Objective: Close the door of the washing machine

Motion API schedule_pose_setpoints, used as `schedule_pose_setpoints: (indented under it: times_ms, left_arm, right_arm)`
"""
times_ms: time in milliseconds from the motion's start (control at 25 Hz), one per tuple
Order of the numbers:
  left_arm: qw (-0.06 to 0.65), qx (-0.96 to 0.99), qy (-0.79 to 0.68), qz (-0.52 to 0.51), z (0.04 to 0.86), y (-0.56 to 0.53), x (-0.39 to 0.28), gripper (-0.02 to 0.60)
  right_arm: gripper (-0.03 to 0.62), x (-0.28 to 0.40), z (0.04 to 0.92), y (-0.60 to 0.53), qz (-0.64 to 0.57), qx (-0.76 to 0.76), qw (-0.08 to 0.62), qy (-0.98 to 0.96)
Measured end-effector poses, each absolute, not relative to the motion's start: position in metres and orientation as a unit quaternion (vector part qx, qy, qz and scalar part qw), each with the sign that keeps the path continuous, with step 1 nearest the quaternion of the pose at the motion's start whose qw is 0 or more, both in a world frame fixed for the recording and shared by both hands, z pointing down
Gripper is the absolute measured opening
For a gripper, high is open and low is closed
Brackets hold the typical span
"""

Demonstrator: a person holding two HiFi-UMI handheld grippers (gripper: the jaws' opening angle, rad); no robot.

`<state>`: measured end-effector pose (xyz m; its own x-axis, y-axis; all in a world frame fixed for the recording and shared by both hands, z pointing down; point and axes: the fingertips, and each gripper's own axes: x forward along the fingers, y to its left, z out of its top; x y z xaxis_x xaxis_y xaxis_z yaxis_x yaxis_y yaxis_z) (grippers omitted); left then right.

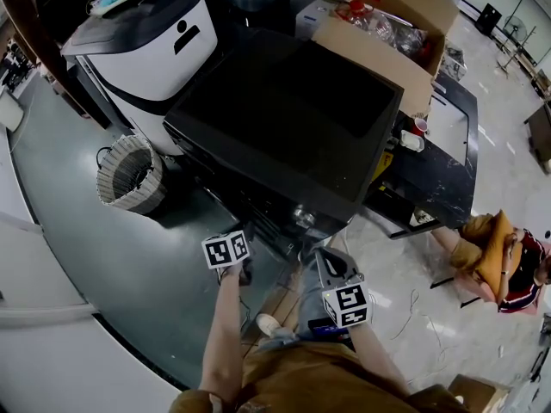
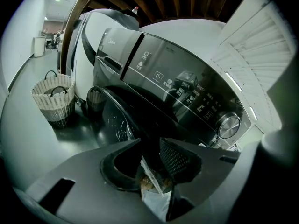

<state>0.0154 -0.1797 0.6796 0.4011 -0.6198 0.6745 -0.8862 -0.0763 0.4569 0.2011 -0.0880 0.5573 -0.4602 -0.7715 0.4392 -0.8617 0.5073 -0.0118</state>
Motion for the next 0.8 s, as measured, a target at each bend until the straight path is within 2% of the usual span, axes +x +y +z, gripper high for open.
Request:
schedule_pose_setpoints:
  times_ms: [560, 800]
  left_arm:
    - [0.438, 0.719, -0.523, 0.134, 0.679, -0.202, 0.035, 0.141]
    - [0.462, 0.690, -0.545, 0.117, 0.679, -0.212, 0.039, 0.137]
  right_arm:
    - [0.013, 0.213, 0.562, -0.091, 0.124, 0.490, 0.198, -0.840]
    - [0.013, 0.221, 0.558, -0.097, 0.125, 0.499, 0.196, -0.835]
